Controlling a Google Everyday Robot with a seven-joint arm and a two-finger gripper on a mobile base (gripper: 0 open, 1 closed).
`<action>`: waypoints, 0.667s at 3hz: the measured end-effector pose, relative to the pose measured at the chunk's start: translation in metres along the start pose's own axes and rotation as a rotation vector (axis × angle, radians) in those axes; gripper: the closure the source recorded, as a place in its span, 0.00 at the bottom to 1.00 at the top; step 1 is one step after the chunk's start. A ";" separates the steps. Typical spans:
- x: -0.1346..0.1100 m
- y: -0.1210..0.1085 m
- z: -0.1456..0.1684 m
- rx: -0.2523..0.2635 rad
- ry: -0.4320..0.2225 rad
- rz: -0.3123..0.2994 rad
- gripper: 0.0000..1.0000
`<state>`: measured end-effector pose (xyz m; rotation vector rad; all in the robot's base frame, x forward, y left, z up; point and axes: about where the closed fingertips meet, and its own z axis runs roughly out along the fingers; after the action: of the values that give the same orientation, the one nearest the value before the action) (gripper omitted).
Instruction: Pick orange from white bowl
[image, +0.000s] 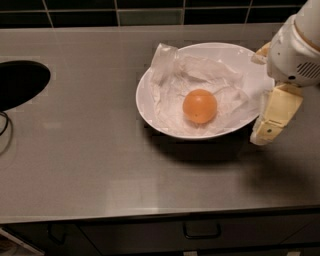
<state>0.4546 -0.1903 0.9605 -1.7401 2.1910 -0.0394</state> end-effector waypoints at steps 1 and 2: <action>-0.034 -0.003 0.022 -0.032 -0.059 -0.066 0.00; -0.034 -0.003 0.022 -0.032 -0.059 -0.066 0.00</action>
Offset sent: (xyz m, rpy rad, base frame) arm 0.0128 0.0300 -0.0101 0.0361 0.0031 0.0689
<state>0.4697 -0.1542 0.9486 -1.8069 2.1034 0.0309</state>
